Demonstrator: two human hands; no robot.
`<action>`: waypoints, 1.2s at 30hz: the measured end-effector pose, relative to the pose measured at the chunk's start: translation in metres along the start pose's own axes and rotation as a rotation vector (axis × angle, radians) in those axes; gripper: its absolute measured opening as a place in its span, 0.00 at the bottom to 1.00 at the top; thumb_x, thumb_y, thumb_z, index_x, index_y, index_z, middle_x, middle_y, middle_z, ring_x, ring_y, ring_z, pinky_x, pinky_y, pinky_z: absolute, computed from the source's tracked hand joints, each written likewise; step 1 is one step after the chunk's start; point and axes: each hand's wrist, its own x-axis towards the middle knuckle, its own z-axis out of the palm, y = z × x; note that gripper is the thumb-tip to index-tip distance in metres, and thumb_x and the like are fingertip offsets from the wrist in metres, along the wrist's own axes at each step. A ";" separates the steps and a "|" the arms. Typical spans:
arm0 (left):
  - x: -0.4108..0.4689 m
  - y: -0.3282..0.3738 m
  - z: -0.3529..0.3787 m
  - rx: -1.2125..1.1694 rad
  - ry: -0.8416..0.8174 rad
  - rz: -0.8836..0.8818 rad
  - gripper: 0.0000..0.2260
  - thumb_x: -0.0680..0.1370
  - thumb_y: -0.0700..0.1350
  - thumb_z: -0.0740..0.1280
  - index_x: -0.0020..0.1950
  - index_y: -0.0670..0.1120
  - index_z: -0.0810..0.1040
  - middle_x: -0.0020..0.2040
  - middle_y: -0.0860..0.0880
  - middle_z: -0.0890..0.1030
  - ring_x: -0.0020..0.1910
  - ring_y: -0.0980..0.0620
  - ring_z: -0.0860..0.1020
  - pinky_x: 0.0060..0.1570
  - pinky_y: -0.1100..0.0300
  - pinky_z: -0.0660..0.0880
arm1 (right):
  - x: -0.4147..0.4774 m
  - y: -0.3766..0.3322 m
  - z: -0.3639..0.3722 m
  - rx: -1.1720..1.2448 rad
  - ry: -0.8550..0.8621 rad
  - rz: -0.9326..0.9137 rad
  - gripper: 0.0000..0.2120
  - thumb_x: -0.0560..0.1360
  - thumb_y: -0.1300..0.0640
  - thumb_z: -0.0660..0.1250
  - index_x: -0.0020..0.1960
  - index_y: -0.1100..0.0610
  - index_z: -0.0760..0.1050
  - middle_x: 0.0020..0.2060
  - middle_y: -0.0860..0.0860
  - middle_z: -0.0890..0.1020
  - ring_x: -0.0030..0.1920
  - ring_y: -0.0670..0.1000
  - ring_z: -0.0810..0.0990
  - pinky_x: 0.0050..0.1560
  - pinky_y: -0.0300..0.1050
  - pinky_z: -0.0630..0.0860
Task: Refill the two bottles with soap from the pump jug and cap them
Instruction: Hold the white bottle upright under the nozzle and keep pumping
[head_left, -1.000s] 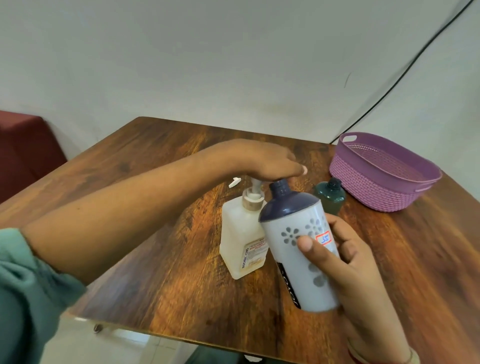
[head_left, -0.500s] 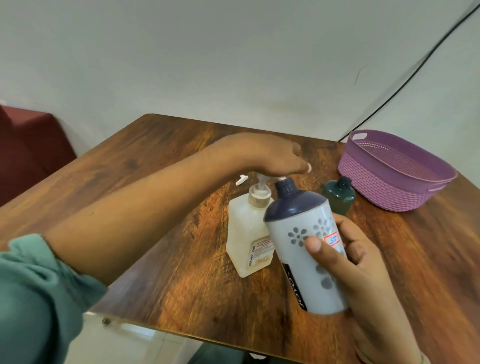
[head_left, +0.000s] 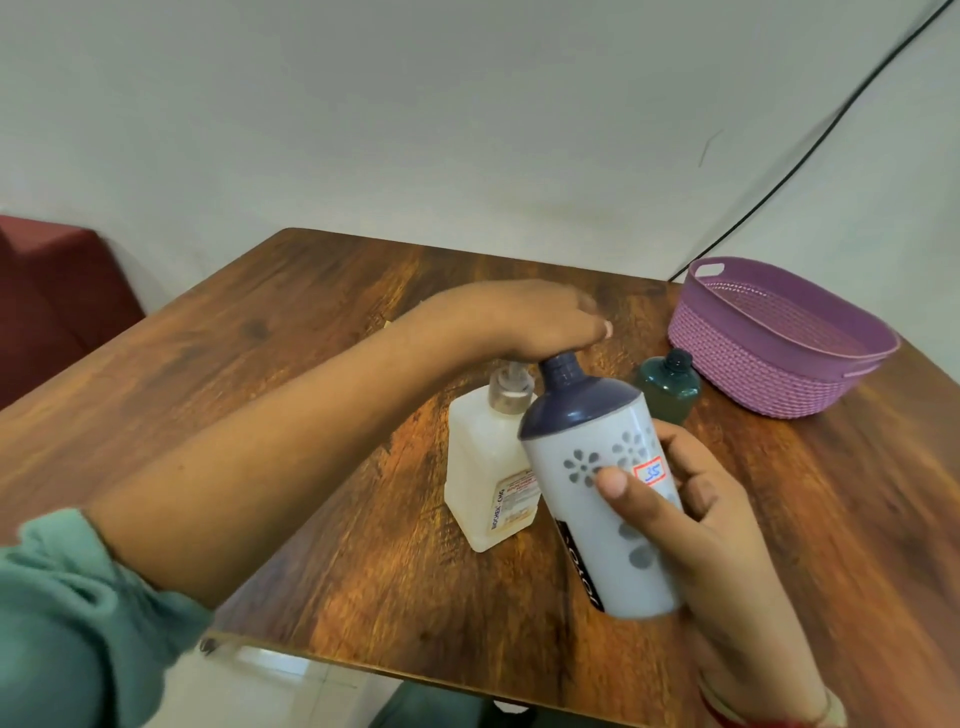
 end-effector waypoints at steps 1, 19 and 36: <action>0.001 -0.001 0.004 -0.031 -0.041 0.005 0.15 0.82 0.48 0.53 0.57 0.43 0.76 0.52 0.47 0.77 0.52 0.47 0.75 0.48 0.57 0.68 | 0.000 0.001 0.000 -0.003 -0.001 0.007 0.27 0.53 0.47 0.76 0.51 0.51 0.79 0.42 0.57 0.85 0.38 0.55 0.84 0.31 0.43 0.78; 0.007 -0.002 -0.002 0.081 -0.157 0.000 0.16 0.83 0.47 0.52 0.61 0.44 0.76 0.60 0.45 0.77 0.55 0.49 0.75 0.44 0.67 0.67 | 0.004 0.003 0.000 0.008 -0.021 0.026 0.26 0.54 0.47 0.75 0.51 0.50 0.79 0.44 0.56 0.85 0.40 0.55 0.85 0.33 0.44 0.79; 0.008 0.003 -0.008 -0.006 -0.122 0.000 0.18 0.82 0.53 0.52 0.57 0.45 0.77 0.52 0.48 0.78 0.54 0.49 0.75 0.53 0.56 0.68 | 0.004 -0.001 -0.004 0.029 -0.028 0.004 0.27 0.53 0.48 0.75 0.51 0.52 0.79 0.43 0.57 0.85 0.38 0.55 0.84 0.31 0.43 0.78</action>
